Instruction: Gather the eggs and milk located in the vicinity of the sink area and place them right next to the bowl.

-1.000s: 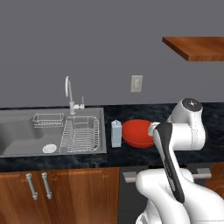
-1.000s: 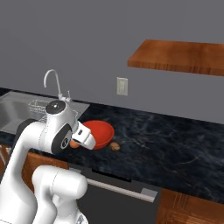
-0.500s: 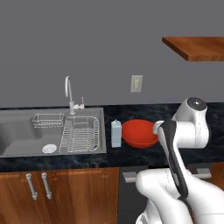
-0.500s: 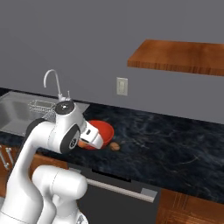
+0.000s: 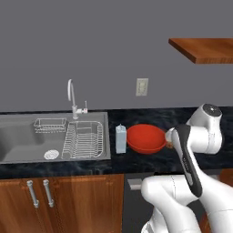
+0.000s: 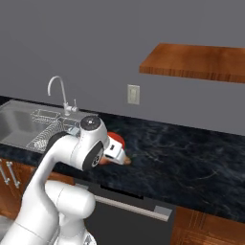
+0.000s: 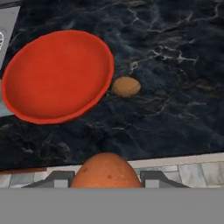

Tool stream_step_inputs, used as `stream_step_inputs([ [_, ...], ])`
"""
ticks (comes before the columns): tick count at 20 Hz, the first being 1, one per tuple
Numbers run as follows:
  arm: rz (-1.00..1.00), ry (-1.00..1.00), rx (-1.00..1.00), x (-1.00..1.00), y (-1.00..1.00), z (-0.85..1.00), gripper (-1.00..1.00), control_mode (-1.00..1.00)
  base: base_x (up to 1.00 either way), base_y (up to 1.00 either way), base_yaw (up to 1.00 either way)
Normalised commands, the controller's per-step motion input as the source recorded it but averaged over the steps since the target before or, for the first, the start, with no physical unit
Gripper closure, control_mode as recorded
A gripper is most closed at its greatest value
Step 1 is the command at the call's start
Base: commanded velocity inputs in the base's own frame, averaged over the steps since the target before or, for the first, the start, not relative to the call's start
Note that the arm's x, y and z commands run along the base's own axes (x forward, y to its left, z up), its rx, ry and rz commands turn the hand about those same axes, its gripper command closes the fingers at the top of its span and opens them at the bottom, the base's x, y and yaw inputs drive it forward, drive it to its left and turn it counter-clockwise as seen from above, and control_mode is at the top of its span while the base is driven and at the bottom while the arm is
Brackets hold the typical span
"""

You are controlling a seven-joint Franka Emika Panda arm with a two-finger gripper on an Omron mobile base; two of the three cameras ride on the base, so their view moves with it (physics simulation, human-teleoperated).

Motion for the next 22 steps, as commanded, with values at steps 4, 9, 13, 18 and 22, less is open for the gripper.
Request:
stream_step_inputs([
  [4,0.17,0.0,0.0,0.22,-0.22,-0.41,1.0,-1.0,0.0,0.0,0.0],
  [9,0.18,-0.01,0.0,0.33,-0.18,-0.24,1.0,-1.0,0.0,0.0,0.0],
  [13,0.19,0.0,0.0,0.42,-0.12,-0.15,1.0,-1.0,0.0,0.0,0.0],
  [18,0.17,0.02,0.0,0.37,-0.02,-0.15,1.0,-1.0,0.0,0.0,0.0],
  [22,0.15,0.02,0.0,0.33,-0.01,-0.22,1.0,-1.0,0.0,0.0,0.0],
])
